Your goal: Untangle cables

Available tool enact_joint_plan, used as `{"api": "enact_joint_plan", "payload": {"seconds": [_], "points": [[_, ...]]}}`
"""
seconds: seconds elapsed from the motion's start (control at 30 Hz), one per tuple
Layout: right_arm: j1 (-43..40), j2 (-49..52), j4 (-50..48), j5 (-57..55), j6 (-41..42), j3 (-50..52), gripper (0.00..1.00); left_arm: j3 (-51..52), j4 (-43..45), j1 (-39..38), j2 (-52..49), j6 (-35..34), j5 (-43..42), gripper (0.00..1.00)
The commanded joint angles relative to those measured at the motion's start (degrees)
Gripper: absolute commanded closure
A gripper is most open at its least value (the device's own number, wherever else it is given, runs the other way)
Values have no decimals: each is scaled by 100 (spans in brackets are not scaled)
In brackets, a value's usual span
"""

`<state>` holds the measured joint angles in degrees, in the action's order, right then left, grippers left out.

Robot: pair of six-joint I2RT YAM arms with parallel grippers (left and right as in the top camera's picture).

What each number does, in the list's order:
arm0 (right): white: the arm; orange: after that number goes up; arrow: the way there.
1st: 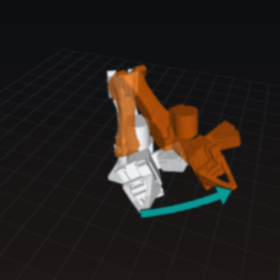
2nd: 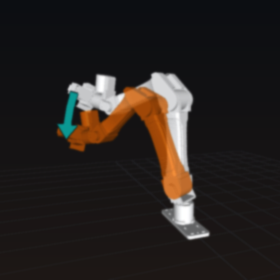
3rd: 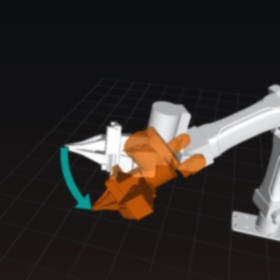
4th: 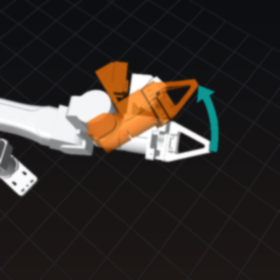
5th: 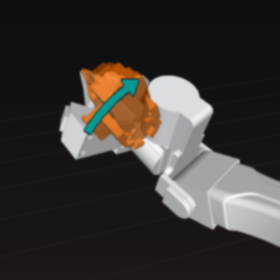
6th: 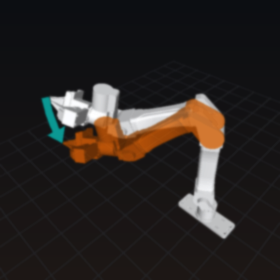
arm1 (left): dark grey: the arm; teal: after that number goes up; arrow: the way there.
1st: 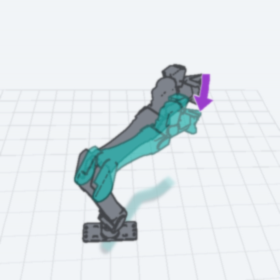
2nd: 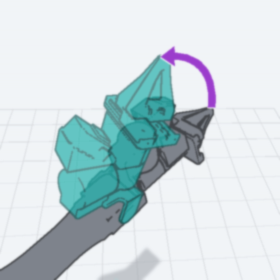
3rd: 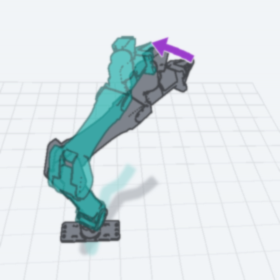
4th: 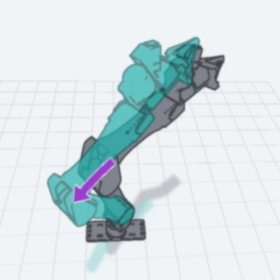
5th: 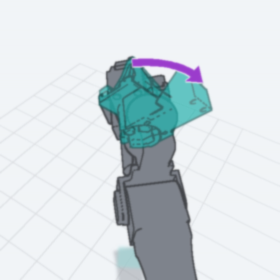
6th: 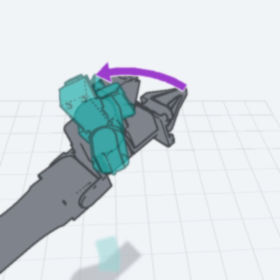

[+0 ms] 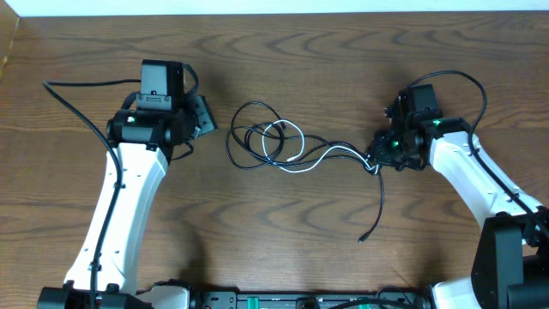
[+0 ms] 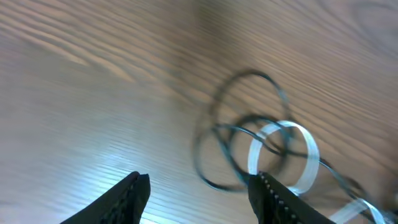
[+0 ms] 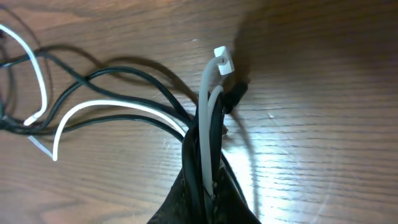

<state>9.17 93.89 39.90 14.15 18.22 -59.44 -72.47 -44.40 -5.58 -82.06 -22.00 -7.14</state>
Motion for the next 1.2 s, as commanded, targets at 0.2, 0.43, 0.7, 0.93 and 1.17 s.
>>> {"api": "enact_joint_plan", "payload": {"seconds": [0.2, 0.43, 0.7, 0.93, 1.17], "points": [[9, -105, -103, 3126, -1709, 31, 99, -7, 157, -1064, -214, 590, -1152, 35], [15, -103, -37, 3506, -2006, 31, 99, -4, 330, -1609, -1106, 590, -1875, 25], [92, -98, 476, 2424, -1939, 31, 99, -4, 1167, -2138, -2286, 588, -2653, 17], [138, -98, 476, 2273, -1998, 31, 99, -2, 1235, -2402, -2979, 590, -2605, 32], [138, -98, 470, 2258, -1954, 31, 99, 4, 1150, -2402, -3008, 671, -2116, 38]]}}
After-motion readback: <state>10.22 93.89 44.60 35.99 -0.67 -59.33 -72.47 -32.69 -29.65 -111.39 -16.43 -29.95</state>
